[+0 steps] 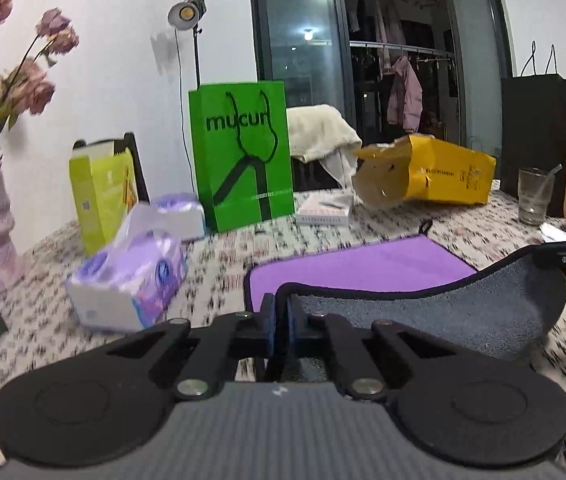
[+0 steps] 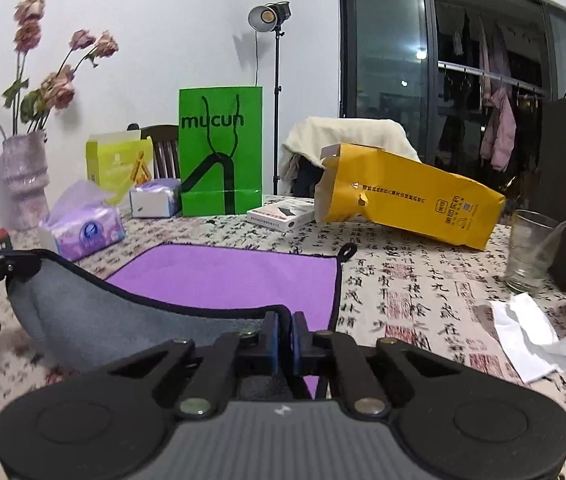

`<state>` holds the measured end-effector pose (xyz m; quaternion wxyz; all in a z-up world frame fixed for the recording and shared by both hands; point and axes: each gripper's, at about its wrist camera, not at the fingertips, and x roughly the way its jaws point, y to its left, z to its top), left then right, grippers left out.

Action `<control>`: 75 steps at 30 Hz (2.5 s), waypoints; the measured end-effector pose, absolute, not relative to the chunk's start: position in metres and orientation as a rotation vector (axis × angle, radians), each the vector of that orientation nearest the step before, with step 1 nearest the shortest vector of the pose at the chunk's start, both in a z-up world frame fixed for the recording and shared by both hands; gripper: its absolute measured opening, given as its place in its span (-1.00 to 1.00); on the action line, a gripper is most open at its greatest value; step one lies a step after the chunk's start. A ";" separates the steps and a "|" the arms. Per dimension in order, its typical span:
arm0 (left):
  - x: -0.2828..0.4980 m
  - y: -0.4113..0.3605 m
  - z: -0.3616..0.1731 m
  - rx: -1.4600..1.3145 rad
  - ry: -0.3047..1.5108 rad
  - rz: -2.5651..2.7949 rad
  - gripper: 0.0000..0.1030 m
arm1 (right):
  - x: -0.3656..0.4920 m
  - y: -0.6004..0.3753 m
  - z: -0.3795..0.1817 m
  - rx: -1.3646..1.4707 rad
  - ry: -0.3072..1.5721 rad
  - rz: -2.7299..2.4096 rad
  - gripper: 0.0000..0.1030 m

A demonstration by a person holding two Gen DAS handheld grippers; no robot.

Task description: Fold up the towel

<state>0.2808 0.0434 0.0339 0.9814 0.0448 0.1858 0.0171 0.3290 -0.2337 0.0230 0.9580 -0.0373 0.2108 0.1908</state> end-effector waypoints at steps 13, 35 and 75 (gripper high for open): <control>0.389 0.071 0.047 0.031 0.460 0.004 -0.87 | 0.434 -0.227 0.043 -0.054 0.452 0.407 -0.89; 0.511 0.107 0.007 0.020 0.581 0.027 0.14 | 0.592 -0.222 -0.014 0.052 0.679 0.320 -0.24; 0.286 0.067 0.065 -0.011 0.437 0.032 0.60 | 0.382 -0.232 0.046 0.039 0.545 0.379 0.31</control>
